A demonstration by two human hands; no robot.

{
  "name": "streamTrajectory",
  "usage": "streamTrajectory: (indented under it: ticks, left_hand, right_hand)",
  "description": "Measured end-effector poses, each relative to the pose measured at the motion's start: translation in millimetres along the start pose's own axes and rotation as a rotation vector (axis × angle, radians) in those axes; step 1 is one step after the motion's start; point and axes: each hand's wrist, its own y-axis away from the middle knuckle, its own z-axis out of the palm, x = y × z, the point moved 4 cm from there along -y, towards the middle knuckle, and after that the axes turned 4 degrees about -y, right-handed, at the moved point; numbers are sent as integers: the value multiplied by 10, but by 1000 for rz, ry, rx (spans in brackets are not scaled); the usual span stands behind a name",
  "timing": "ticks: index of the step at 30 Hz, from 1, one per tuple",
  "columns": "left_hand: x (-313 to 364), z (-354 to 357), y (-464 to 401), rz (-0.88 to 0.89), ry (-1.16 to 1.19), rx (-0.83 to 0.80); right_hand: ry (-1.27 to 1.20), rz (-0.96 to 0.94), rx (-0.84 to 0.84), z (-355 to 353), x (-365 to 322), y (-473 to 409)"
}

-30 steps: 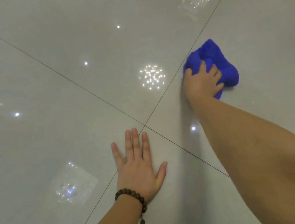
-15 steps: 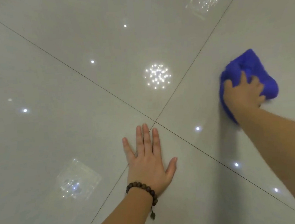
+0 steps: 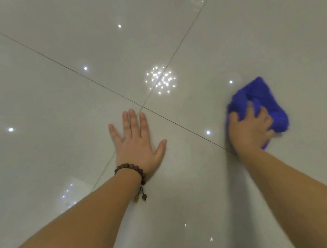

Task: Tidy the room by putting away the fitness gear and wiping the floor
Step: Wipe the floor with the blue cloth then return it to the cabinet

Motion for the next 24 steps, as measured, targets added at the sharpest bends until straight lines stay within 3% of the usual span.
streamTrajectory:
  ticks: [4, 6, 8, 10, 12, 13, 16, 18, 19, 22, 23, 24]
  left_hand:
    - [-1, 14, -15, -7, 1, 13]
    - [5, 18, -11, -3, 5, 17]
    - [6, 16, 2, 0, -11, 28]
    - [16, 8, 11, 1, -11, 38]
    - [23, 8, 9, -2, -19, 42]
    - [25, 17, 9, -2, -24, 37]
    - [14, 42, -16, -12, -14, 33]
    - [15, 44, -23, -11, -11, 33]
    - [17, 45, -22, -6, -17, 38]
    - [20, 37, 5, -2, -20, 36]
    - [19, 41, 3, -3, -23, 32]
    - [16, 41, -1, -8, -25, 23]
  right_hand:
    - [-27, -751, -123, 307, -737, 1164]
    - [-2, -875, -187, 269, -630, 1104]
    - [26, -649, -129, 173, -213, 584]
    - [-14, -249, -72, -3, 235, 84]
    - [-32, -33, -33, -15, 260, 55]
    - [-38, -86, -25, 49, 98, 218]
    - [-39, -755, -132, 272, -507, 995]
    - [31, -993, -172, 299, -533, 867]
    - [24, -912, -181, 272, -484, 587]
    - [-33, -291, -95, 174, -335, 6]
    - [-52, -243, -68, 203, -400, 144]
    - [-55, -340, -39, 230, -509, 425]
